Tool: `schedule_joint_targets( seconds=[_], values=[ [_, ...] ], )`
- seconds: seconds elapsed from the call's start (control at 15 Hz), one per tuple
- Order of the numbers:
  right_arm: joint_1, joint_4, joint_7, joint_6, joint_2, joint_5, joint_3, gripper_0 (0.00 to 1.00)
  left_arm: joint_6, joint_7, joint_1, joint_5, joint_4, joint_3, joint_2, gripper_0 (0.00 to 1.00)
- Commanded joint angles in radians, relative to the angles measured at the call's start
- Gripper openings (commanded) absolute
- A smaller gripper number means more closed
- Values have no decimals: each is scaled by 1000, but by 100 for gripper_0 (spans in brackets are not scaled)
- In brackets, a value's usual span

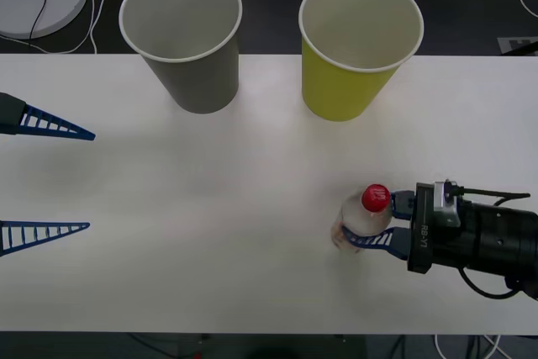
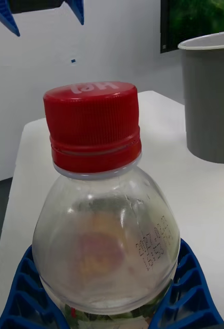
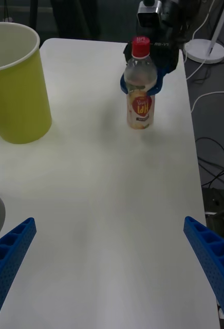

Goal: Put the can into the green bin and the plastic bottle into the gray bin

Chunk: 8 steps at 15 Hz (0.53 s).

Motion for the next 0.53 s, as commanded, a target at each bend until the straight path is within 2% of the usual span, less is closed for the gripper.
schedule_joint_targets(
  seconds=[0.07,0.33,0.53],
  values=[
    [30,-62,-119,13,-17,39,-72,0,0,0,0,0,0,0,0,100],
    [54,-123,-188,42,-57,42,-162,0,0,0,0,0,0,0,0,100],
    [83,-195,-287,48,-89,42,-230,0,0,0,0,0,0,0,0,100]
  ],
)
